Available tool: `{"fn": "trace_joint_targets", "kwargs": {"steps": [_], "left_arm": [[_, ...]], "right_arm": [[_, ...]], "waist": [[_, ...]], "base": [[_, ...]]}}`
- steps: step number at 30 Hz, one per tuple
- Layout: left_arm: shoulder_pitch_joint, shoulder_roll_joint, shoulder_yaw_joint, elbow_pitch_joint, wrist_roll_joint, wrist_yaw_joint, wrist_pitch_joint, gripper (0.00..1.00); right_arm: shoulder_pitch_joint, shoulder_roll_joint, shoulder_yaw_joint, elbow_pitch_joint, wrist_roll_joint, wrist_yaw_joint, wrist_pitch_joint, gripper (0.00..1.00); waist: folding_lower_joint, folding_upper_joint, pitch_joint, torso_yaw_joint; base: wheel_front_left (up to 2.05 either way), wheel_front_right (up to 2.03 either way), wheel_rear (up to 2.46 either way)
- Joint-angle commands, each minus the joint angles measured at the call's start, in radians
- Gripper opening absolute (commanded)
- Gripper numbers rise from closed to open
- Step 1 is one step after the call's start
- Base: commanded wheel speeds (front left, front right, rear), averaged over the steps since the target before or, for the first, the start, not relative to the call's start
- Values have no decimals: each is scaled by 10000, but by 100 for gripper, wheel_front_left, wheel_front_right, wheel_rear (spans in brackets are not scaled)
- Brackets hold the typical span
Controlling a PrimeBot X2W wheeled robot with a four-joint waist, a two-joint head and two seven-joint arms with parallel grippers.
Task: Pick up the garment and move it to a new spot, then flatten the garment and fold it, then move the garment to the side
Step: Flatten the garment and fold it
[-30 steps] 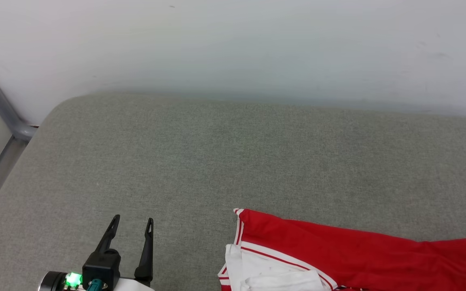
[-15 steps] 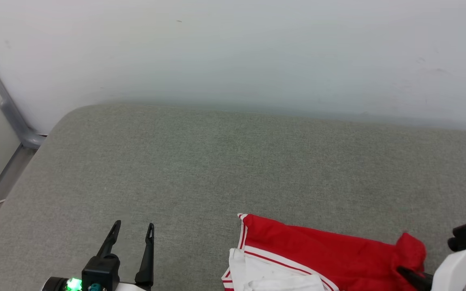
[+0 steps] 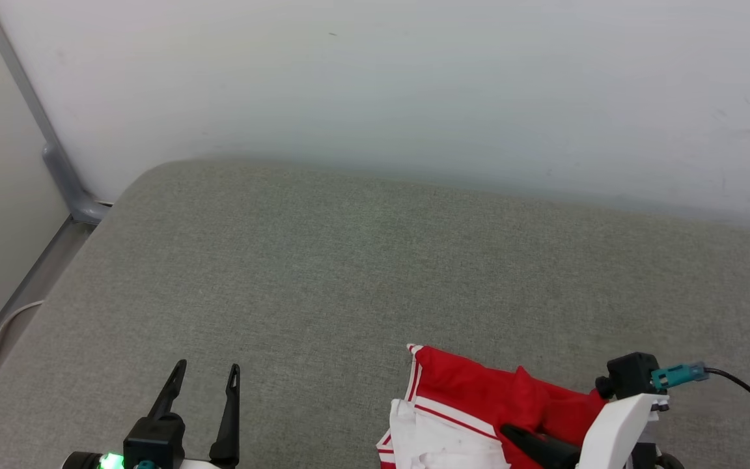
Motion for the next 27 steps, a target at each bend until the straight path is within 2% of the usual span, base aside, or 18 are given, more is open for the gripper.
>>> {"fn": "trace_joint_targets", "kwargs": {"steps": [1,11,17,18,19,23,27], "left_arm": [[98,6,33,20,49,-43,-49,100],[-18,-74,-90,142,96,-172,-49,100],[-73,-50,-139,197,93,-161,-49,100],[-64,-53,-151,203,86,-157,-49,100],[-56,-57,-163,214,78,-155,-49,100],[-5,-46,-181,240,37,-129,-49,100],[-28,-24,-146,217,39,-92,-49,100]], "right_arm": [[-122,92,97,52,92,-5,-49,0],[-975,133,1155,1963,944,-5,-1886,0],[-1662,133,1434,3512,719,-5,-3073,0],[-1772,132,1466,3747,659,-5,-3287,27],[-1879,132,1545,3968,640,-5,-3438,100],[-2176,131,2205,4330,1011,-5,-3793,100],[-2392,124,2851,3987,1761,-5,-3882,100]], "waist": [[0,-1,4,59],[0,-1,56,468],[0,-1,101,690],[0,-1,105,716],[0,-1,107,739],[0,-1,93,766],[0,-1,64,700]], "base": [[0,0,0],[0,0,0],[0,0,0],[0,0,0],[0,0,0],[0,0,0],[0,0,0]]}}
